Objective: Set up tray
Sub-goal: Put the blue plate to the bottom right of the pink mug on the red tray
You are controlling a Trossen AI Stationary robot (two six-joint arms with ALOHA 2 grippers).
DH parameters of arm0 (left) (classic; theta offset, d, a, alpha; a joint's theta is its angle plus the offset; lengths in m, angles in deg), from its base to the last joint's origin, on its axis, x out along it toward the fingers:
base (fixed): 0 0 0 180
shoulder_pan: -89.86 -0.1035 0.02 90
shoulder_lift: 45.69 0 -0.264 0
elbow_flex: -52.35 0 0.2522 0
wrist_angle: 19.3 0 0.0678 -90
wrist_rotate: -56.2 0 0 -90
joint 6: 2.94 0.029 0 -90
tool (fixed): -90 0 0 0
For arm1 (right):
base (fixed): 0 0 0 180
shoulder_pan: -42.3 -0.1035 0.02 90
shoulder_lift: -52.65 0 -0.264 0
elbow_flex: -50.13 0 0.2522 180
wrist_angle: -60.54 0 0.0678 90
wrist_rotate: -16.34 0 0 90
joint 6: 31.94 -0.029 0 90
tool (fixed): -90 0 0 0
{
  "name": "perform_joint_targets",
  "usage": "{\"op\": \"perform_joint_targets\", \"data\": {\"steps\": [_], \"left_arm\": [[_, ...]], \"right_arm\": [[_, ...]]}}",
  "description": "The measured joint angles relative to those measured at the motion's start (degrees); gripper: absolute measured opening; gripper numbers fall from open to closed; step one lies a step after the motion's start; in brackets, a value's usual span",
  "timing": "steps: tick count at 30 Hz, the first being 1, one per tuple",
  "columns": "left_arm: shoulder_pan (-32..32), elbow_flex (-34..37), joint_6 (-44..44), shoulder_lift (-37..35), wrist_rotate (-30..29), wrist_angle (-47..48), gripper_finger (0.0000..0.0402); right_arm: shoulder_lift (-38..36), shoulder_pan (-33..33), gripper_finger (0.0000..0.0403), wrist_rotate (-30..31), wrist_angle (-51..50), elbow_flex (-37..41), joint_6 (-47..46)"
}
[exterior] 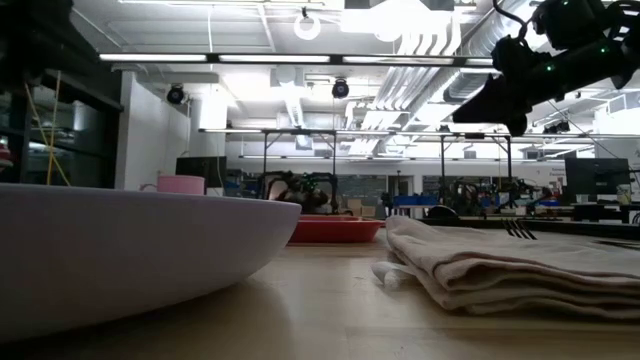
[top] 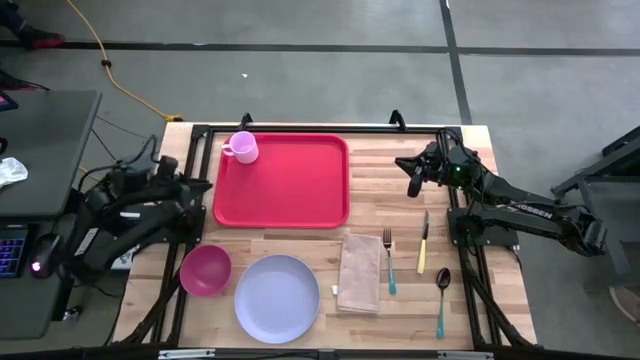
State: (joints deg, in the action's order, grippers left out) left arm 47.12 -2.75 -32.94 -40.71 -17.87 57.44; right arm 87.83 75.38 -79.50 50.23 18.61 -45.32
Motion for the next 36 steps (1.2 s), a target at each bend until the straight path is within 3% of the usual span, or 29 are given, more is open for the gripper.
{"op": "perform_joint_targets", "data": {"steps": [6,12,18,27,36], "left_arm": [[0.0,-0.3,-0.7,-4.6,-2.7,0.4,0.0161],[0.0,-0.5,2.6,-4.5,-10.8,-1.2,0.0161],[0.0,1.7,6.9,-4.6,-17.8,-11.9,0.0161],[0.0,14.5,6.6,-4.5,-15.2,-28.6,0.0161],[0.0,19.5,4.3,-4.6,-13.4,-32.6,0.0161]], "right_arm": [[0.0,0.0,0.0016,-0.3,1.2,0.0,-1.3],[0.0,-0.7,0.0016,-0.4,1.9,0.0,-2.7],[0.0,-2.2,0.0016,2.8,3.6,0.0,-3.1],[0.0,-4.4,0.0016,7.0,4.5,0.0,-3.4],[0.0,-6.7,0.0016,10.4,4.6,-0.1,-4.3]]}}
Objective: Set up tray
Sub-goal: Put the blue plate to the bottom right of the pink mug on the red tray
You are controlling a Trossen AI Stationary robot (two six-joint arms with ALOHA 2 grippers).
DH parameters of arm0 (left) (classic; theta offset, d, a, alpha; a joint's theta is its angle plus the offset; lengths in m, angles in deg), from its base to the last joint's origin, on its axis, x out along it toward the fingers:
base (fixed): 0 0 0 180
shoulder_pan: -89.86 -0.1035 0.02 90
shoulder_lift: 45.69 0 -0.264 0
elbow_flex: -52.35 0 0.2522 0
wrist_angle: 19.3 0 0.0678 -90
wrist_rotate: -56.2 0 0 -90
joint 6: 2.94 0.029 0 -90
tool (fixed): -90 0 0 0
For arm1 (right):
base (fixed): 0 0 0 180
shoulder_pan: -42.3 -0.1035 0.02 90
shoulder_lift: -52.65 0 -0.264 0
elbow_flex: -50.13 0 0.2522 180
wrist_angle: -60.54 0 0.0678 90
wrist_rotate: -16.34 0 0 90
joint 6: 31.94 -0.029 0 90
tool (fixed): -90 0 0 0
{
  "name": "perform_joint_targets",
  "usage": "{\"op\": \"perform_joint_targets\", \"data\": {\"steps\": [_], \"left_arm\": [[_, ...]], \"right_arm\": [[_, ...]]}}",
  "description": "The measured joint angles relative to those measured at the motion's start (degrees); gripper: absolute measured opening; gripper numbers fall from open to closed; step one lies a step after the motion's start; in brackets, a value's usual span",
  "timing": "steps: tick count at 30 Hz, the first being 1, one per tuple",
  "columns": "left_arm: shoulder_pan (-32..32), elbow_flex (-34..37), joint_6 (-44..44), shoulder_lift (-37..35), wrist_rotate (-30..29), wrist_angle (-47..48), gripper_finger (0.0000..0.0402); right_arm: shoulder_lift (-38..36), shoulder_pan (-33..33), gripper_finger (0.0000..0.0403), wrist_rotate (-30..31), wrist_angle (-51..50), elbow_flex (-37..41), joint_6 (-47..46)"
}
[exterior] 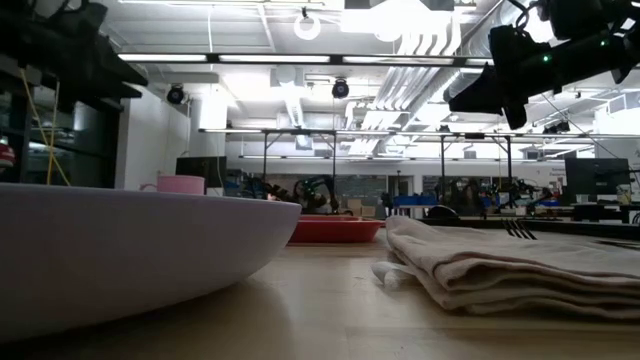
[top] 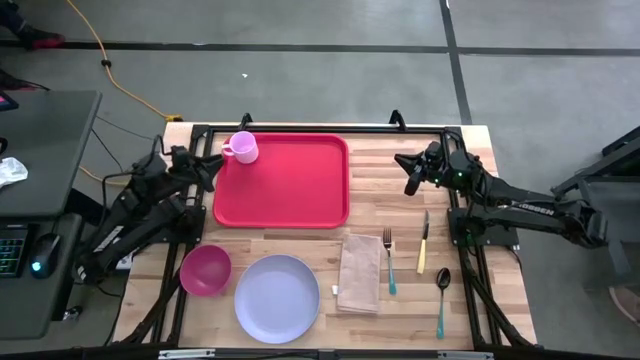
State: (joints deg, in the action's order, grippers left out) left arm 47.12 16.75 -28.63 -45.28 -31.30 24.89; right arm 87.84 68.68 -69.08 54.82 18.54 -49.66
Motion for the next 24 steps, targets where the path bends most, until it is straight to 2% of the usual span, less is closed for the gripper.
{"op": "perform_joint_targets", "data": {"steps": [12,16,19,24], "left_arm": [[0.0,6.6,-3.1,0.0,3.6,-5.1,0.0161],[1.1,8.4,-3.7,0.0,4.5,-9.5,0.0161],[4.2,9.8,-4.5,0.0,2.6,-11.2,0.0161],[12.5,11.6,-5.7,0.0,-4.2,-14.1,0.0161]], "right_arm": [[0.1,-4.1,0.0016,4.6,3.8,-0.1,-0.3],[0.1,-5.0,0.0016,6.4,3.8,-0.1,-0.3],[0.1,-5.8,0.0016,7.2,3.8,-0.1,-0.3],[0.1,-7.0,0.0016,8.8,4.0,-0.1,-0.4]]}}
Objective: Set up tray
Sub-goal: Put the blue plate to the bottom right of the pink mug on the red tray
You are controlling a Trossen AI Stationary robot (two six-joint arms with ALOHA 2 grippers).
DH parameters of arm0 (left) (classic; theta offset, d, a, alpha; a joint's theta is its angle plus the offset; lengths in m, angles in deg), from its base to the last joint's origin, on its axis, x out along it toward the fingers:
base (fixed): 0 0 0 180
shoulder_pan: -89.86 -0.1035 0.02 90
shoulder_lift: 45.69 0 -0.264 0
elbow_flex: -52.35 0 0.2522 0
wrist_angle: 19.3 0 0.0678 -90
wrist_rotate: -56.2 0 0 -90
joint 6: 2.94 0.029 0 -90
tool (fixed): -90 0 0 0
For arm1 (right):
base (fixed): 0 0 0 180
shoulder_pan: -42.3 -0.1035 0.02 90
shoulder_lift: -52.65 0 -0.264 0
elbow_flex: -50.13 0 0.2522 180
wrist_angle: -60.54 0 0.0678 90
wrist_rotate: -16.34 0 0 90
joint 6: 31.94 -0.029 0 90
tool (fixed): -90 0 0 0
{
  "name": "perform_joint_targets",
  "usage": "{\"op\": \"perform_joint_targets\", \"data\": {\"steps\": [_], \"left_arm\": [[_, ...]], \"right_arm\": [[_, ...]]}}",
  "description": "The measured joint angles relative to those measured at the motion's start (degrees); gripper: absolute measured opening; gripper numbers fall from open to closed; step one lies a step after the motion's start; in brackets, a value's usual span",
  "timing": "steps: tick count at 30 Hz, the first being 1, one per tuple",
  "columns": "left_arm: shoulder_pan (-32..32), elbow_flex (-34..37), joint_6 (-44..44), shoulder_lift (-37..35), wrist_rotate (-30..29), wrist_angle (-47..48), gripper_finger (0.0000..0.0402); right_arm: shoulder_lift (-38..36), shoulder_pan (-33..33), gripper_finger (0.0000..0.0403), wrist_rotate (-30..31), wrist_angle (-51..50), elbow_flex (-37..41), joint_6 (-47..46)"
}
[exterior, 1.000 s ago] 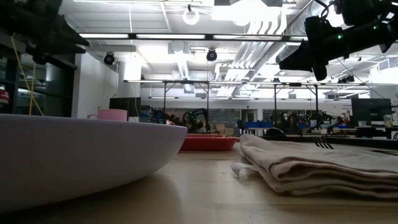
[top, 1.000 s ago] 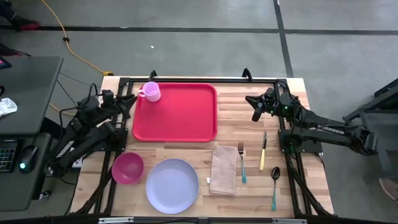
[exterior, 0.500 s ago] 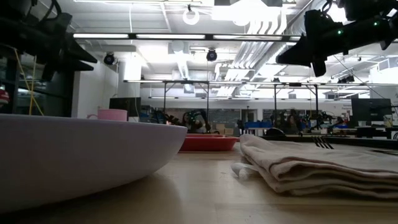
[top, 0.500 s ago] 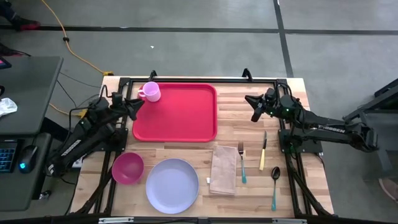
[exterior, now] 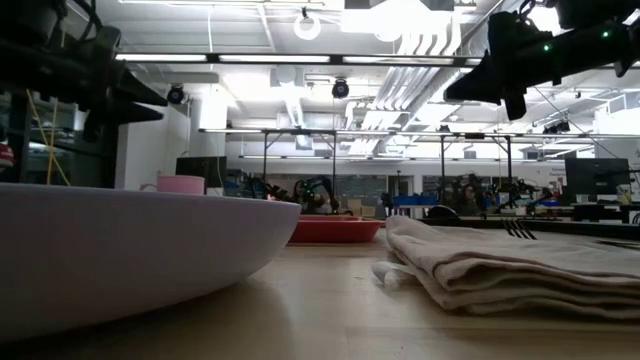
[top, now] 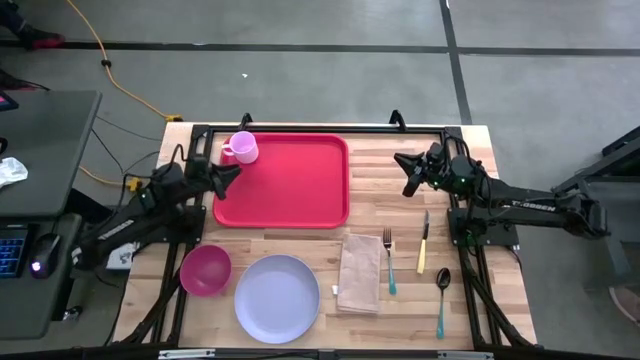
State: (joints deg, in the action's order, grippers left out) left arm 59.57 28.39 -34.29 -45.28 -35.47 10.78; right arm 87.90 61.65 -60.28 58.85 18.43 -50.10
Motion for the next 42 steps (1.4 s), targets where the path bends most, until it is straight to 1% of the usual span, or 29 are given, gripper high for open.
{"op": "perform_joint_targets", "data": {"steps": [3,9,14,17,20,24,30,33,36,42], "left_arm": [[5.6,0.2,0.0,0.0,-5.4,-0.3,0.0161],[15.7,0.2,-0.4,0.0,-13.6,-0.3,0.0161],[21.7,-0.3,-0.8,0.0,-16.0,0.3,0.0161],[24.0,-0.3,-1.0,0.0,-17.8,0.6,0.0161],[25.5,-0.3,-1.4,0.0,-18.0,1.5,0.0161],[26.6,-0.3,-2.8,0.0,-17.3,3.7,0.0161],[26.6,-0.6,-4.9,0.0,-15.8,6.8,0.0161],[26.6,-2.3,-5.0,0.0,-15.7,11.0,0.0161],[26.6,-4.9,-4.9,0.0,-15.0,14.6,0.0161],[26.6,-9.6,-4.9,0.0,-12.8,22.5,0.0161]], "right_arm": [[0.0,-0.6,0.0016,0.2,0.7,0.0,0.0],[0.0,-3.2,0.0016,0.1,3.7,0.0,-0.1],[1.0,-7.6,0.0016,0.4,7.9,-0.2,0.2],[3.5,-10.3,0.0016,1.4,5.8,-2.8,0.7],[7.5,-12.7,0.0016,1.7,2.2,-7.3,2.5],[13.6,-14.9,0.0016,1.7,-2.5,-15.4,5.7],[22.3,-18.4,0.0016,0.7,-11.3,-27.4,7.9],[26.6,-20.7,0.0016,0.1,-15.8,-32.6,6.9],[30.8,-23.0,0.0016,-0.8,-19.9,-37.4,3.9],[39.2,-27.5,0.0016,-2.8,-25.6,-46.2,0.6]]}}
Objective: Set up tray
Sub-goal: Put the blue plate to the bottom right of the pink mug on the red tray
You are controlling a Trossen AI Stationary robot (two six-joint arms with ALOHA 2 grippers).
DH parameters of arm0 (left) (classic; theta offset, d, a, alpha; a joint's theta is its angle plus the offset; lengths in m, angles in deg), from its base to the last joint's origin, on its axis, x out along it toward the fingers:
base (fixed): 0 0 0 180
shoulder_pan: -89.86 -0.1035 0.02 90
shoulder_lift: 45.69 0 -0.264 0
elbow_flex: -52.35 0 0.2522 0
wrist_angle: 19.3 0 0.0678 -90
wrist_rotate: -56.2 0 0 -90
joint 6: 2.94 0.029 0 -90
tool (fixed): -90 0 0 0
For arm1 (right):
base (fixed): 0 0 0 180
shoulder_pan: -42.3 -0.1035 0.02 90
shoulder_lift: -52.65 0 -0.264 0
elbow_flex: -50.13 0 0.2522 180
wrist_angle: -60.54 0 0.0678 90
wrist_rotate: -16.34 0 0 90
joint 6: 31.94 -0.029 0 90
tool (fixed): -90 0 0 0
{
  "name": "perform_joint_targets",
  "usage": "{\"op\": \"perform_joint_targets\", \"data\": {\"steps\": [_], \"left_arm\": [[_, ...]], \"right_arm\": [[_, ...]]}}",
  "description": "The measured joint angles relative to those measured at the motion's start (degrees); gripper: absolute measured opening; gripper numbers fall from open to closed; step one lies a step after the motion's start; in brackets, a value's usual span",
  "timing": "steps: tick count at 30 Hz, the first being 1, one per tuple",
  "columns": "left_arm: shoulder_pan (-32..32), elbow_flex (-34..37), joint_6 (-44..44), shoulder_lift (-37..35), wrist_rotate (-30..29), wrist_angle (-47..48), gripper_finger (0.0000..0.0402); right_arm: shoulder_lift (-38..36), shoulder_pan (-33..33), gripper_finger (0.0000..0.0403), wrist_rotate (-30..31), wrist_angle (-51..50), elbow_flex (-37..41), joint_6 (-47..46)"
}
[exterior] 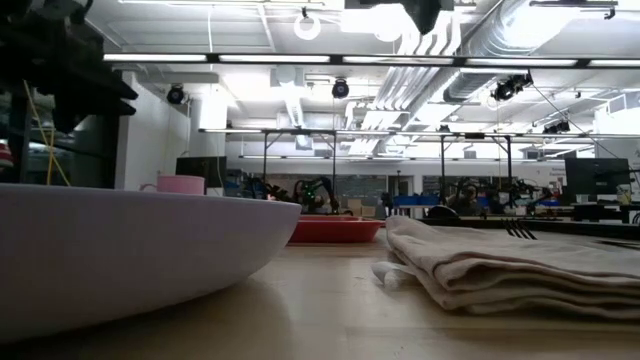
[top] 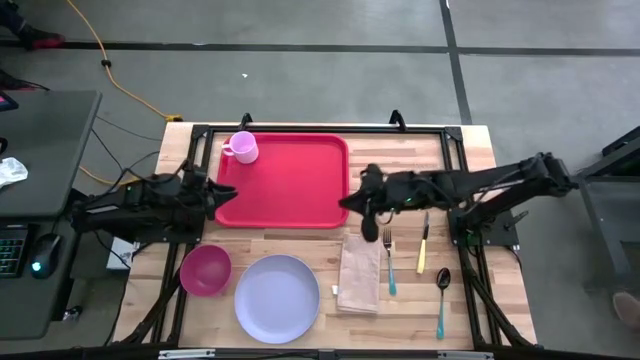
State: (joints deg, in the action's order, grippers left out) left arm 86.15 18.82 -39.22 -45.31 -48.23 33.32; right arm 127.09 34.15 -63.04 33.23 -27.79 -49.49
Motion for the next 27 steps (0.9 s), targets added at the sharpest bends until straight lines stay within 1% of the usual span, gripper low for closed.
{"op": "perform_joint_targets", "data": {"steps": [4,8,13,20,24,27], "left_arm": [[0.0,-0.9,0.0,0.0,2.1,1.7,0.0161],[0.0,-1.0,0.0,0.0,5.0,3.2,0.0161],[0.0,-1.0,0.1,0.0,7.2,3.2,0.0161],[0.0,-1.0,0.4,0.0,13.4,4.4,0.0161],[0.0,-1.0,0.4,0.0,14.1,6.4,0.0161],[0.0,-1.0,1.4,0.0,14.3,6.3,0.0161]], "right_arm": [[5.0,-1.9,0.0016,-0.9,-1.6,-5.1,-0.5],[9.6,-2.6,0.0016,-4.3,-2.2,-9.4,-2.2],[14.7,-2.9,0.0016,-8.0,-5.6,-13.3,-4.5],[19.6,-2.9,0.0016,-13.0,-5.5,-15.9,-9.1],[21.0,-3.0,0.0016,-15.6,-5.5,-16.0,-12.4],[21.9,-3.5,0.0016,-15.9,-5.4,-16.0,-14.5]]}}
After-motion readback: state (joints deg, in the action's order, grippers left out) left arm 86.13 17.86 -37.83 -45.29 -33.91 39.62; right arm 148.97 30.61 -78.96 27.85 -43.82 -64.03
